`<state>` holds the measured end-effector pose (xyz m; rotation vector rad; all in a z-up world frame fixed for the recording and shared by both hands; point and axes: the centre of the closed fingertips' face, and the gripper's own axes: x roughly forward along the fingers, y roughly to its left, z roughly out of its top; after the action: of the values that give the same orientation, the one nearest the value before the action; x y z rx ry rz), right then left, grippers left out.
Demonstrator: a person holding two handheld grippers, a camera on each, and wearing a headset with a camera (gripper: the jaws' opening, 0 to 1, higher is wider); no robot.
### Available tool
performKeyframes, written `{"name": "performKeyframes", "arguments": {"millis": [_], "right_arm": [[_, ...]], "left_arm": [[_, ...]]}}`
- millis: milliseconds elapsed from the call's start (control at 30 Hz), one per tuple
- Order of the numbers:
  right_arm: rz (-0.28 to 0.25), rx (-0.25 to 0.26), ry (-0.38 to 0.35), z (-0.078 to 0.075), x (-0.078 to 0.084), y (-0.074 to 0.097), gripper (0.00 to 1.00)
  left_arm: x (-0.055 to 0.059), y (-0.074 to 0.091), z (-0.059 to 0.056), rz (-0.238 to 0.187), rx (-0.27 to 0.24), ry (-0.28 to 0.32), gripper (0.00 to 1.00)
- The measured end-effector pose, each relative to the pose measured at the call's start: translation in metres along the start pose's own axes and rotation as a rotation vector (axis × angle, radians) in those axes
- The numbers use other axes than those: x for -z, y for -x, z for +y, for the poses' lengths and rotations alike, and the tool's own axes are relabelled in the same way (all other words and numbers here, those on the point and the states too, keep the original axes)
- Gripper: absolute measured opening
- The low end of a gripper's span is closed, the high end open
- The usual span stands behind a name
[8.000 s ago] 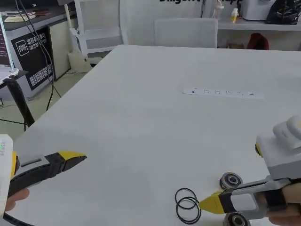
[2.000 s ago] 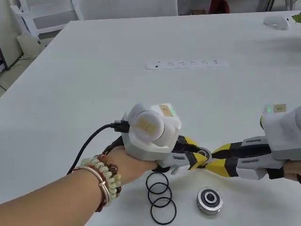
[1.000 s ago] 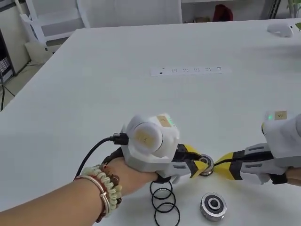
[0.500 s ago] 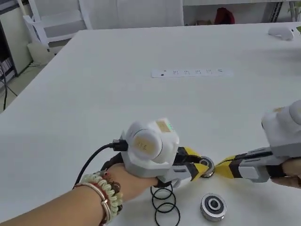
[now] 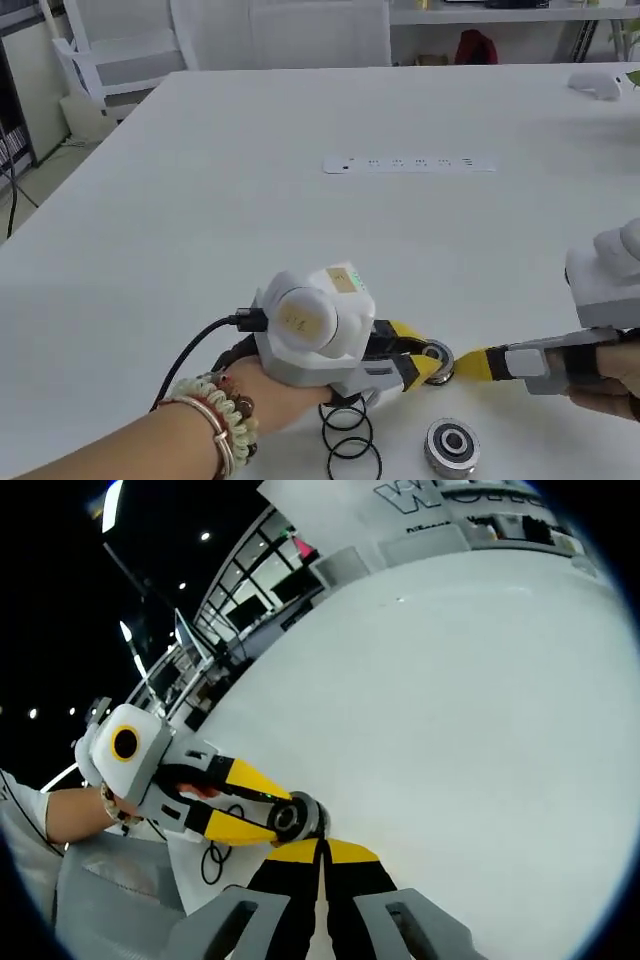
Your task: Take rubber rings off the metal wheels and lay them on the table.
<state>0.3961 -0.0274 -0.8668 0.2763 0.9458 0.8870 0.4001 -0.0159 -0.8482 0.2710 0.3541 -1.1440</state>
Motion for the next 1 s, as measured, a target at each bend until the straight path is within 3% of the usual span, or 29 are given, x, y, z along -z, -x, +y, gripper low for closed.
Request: {"name": "performKeyframes", "arguments": {"millis": [167, 333, 500, 767, 1000], "right_arm": [[-0.027, -0.007, -0.12, -0.0009, -0.0017, -0.0003, 0.0], [-0.073, -0.048, -0.275, -0.0009, -0.0027, 0.0, 0.0], [-0.077, -0.069, -0.324, -0.0021, -0.0014, -0.0006, 0.0], [-0.128, -0.116, -0.486, -0.0042, -0.0041, -0.0001, 0.0], [-0.132, -0.117, -0.442, -0.0007, -0.0086, 0.0, 0.0]], "left_arm": [[-0.0007, 0.0001, 0.0007, -0.018, -0.003, 0.005, 0.13], [-0.0008, 0.0002, 0.0008, -0.021, -0.002, 0.001, 0.13], [-0.0008, 0.0001, 0.0009, -0.018, -0.006, 0.003, 0.13], [-0.0009, 0.0003, 0.0009, -0.019, -0.013, 0.0, 0.13], [-0.0011, 0.0005, 0.001, -0.017, -0.016, -0.003, 0.13]]}}
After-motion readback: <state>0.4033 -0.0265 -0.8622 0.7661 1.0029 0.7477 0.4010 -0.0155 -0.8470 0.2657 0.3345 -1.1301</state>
